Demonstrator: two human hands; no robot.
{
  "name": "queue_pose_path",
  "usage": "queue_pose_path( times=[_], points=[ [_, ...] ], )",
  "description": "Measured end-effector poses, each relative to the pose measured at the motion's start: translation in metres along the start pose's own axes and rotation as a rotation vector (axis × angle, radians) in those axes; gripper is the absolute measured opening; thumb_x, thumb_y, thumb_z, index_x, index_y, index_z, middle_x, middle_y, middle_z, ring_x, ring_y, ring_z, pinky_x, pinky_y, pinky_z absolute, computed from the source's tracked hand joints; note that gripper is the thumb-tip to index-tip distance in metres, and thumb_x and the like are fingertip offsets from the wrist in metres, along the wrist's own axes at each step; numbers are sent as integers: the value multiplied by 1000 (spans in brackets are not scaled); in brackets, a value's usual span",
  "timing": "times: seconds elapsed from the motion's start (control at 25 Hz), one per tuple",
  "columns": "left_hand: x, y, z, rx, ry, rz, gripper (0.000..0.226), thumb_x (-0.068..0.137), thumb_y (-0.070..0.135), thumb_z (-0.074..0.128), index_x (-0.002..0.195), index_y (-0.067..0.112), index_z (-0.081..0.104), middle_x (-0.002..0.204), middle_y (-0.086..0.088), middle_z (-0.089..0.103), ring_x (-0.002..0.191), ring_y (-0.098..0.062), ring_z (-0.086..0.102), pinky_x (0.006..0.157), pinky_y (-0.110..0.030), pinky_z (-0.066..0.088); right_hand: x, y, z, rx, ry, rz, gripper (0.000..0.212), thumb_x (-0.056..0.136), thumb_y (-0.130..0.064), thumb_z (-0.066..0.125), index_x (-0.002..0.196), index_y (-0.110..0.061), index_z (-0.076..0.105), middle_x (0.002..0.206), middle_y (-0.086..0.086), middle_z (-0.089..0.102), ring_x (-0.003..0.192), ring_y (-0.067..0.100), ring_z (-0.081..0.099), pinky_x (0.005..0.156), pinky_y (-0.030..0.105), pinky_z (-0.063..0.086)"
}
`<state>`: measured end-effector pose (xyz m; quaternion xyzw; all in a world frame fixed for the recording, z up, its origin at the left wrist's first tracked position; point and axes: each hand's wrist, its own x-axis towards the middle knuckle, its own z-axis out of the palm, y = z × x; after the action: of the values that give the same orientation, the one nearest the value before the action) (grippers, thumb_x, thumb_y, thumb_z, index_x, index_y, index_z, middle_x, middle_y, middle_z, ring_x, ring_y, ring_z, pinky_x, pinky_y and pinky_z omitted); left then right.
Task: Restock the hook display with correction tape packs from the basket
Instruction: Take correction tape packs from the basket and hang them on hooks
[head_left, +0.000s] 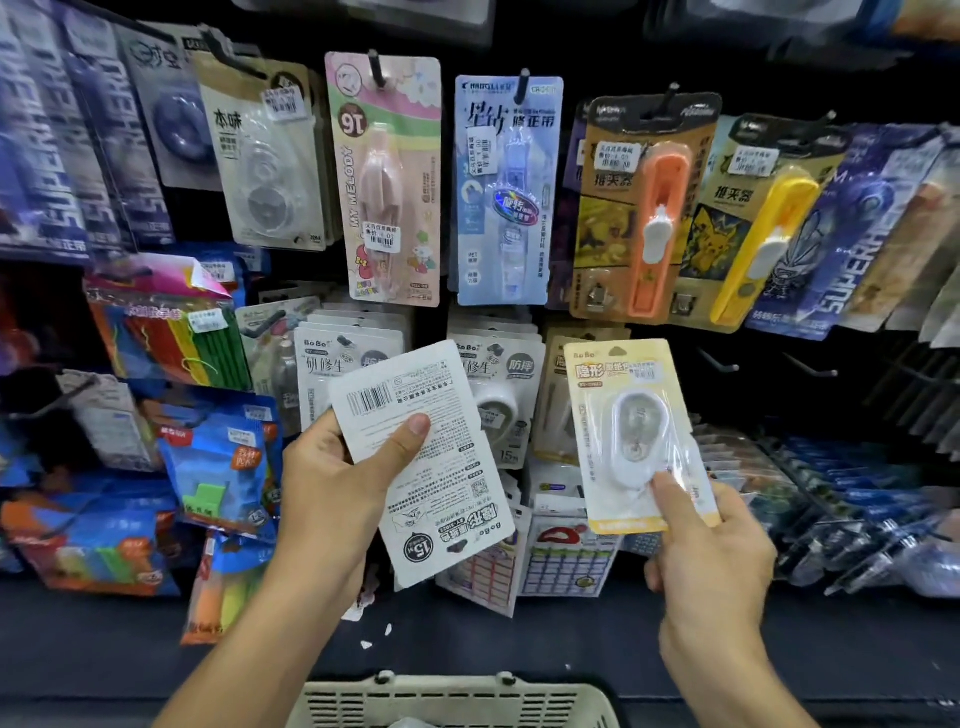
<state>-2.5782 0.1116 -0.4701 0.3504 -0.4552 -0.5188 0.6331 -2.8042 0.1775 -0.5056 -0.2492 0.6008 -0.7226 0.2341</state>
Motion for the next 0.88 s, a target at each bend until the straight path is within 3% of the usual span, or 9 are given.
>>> queue_pose_path(
  times=[0.16, 0.36, 0.44, 0.52, 0.6, 0.68, 0.76, 0.8, 0.88],
  points=[
    [-3, 3, 3, 57, -11, 80, 25, 61, 32, 83, 85, 33, 80, 96, 3, 81, 88, -18, 78, 66, -32, 63, 2, -1, -2, 53, 20, 24, 3, 94, -17, 69, 91, -16, 69, 47, -10, 56, 34, 5, 38, 34, 23, 33],
    [-5, 1, 6, 78, 4, 97, 20, 63, 24, 83, 82, 26, 79, 90, 4, 81, 83, -17, 78, 62, -27, 62, -4, 1, 2, 50, -32, 40, 4, 95, -20, 68, 95, -16, 69, 43, -8, 46, 35, 9, 30, 36, 26, 29],
    [-6, 3, 9, 75, -30, 106, 20, 64, 19, 81, 80, 31, 81, 87, 5, 81, 81, -15, 78, 60, -24, 61, -7, -1, 3, 59, -66, 97, 12, 94, -18, 69, 105, -16, 66, 48, -5, 55, 37, 11, 40, 36, 28, 35],
    [-7, 3, 10, 144, -112, 174, 26, 64, 13, 82, 81, 33, 82, 88, 8, 80, 85, -9, 77, 65, -20, 60, -7, -2, 5, 153, -169, 315, 35, 91, -14, 71, 123, -20, 57, 81, 4, 75, 52, 19, 66, 41, 30, 49],
    [-7, 3, 10, 342, -259, 330, 27, 62, 12, 89, 84, 26, 82, 101, 15, 78, 102, -6, 71, 85, -22, 58, -7, -6, 5, 196, -309, 550, 57, 88, -22, 73, 139, -20, 48, 111, 12, 75, 77, 31, 77, 53, 36, 59],
    [-10, -2, 11, 546, -415, 482, 39, 62, 16, 89, 97, 28, 78, 123, 21, 70, 123, -11, 57, 101, -24, 47, -12, -12, 8, 164, -639, 645, 58, 88, -44, 70, 137, -17, 56, 112, 13, 75, 88, 35, 76, 59, 38, 60],
    [-13, -6, 13, 655, -590, 575, 31, 70, 18, 84, 97, 32, 80, 143, 13, 58, 136, -17, 43, 109, -27, 39, -17, -15, 13, 149, -895, 600, 57, 86, -52, 72, 130, -16, 66, 113, 16, 73, 91, 32, 72, 63, 37, 59],
    [-14, -7, 13, 712, -655, 621, 28, 75, 16, 82, 96, 33, 82, 149, 8, 52, 142, -19, 38, 113, -30, 36, -19, -15, 16, 156, -913, 546, 56, 80, -44, 79, 127, -16, 68, 115, 18, 73, 90, 31, 70, 65, 36, 57],
    [-15, -12, 9, 849, -714, 698, 50, 76, -6, 75, 108, 33, 80, 159, -1, 38, 150, -24, 27, 120, -37, 30, -14, -13, 19, 170, -824, 401, 51, 72, -21, 83, 121, -19, 70, 117, 17, 74, 92, 30, 71, 73, 38, 58]
  ],
)
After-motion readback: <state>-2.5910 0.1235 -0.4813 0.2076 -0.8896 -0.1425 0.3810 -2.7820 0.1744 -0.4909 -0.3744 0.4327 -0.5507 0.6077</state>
